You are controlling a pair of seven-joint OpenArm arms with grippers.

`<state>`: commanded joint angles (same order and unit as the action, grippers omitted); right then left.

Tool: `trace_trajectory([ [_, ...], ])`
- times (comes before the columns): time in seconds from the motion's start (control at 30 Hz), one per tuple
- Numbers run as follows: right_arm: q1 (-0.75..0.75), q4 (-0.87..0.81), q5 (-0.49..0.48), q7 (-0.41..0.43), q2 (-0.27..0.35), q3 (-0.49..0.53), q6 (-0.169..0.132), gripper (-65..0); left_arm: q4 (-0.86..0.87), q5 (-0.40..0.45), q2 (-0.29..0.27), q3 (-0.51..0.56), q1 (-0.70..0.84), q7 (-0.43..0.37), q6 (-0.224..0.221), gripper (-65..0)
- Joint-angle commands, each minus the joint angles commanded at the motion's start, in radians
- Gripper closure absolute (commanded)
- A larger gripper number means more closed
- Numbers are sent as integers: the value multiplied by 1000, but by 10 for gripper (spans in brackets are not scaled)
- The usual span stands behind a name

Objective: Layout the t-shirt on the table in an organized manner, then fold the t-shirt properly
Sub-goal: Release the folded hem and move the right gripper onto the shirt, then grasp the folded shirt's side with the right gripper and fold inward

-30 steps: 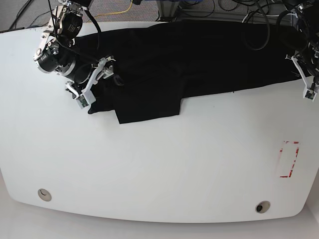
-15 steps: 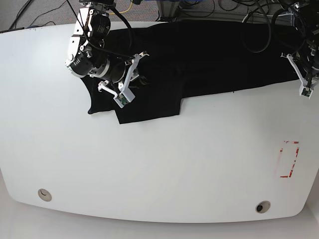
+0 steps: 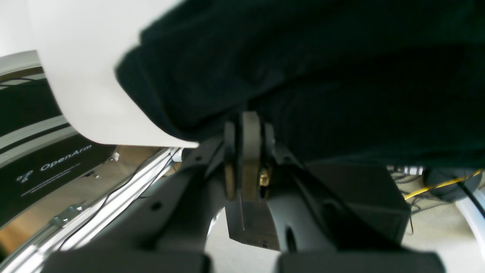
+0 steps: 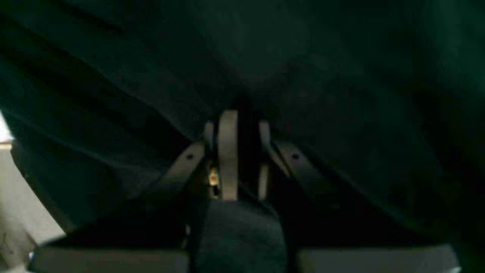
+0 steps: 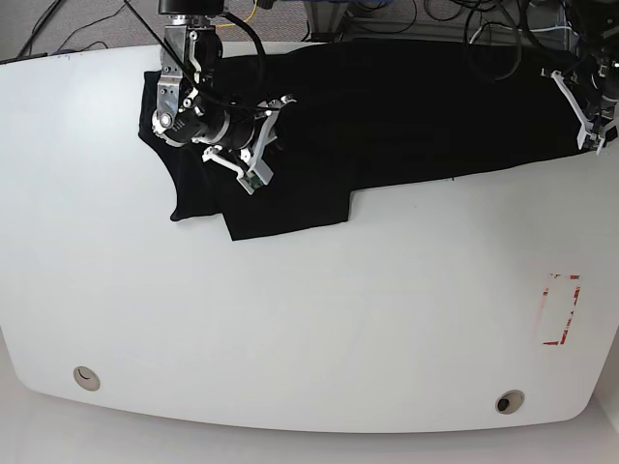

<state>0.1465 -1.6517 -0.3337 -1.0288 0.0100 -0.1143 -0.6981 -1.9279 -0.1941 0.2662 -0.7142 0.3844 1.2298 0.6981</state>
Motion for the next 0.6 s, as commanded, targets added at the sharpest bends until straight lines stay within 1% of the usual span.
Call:
trace_trajectory([
  [0.1, -18, 61, 5, 57, 25, -3, 0, -62, 0, 0, 0, 0, 0, 0, 0, 0],
  [0.13, -26, 95, 3, 91, 48, -3, 0, -62, 0, 0, 0, 2, 0, 0, 0, 0],
  [0.27, -58, 187, 3, 173, 101, -6, 0, -60, 0, 0, 0, 3, -2, 0, 0, 0],
  [0.37, -84, 252, -3, 215, 132, -46, 0, -60, 0, 0, 0, 18, -3, 0, 0, 0],
  [0.4, -97, 279, 0, 230, 141, -75, 0, -60, 0, 0, 0, 31, -3, 0, 0, 0],
  [0.5, -129, 342, 5, 259, 150, -129, 0, -60, 0, 0, 0, 49, -3, 0, 0, 0],
  [0.6, -172, 404, 5, 270, 193, -155, 0, -60, 0, 0, -5, 61, -3, 0, 0, 0],
])
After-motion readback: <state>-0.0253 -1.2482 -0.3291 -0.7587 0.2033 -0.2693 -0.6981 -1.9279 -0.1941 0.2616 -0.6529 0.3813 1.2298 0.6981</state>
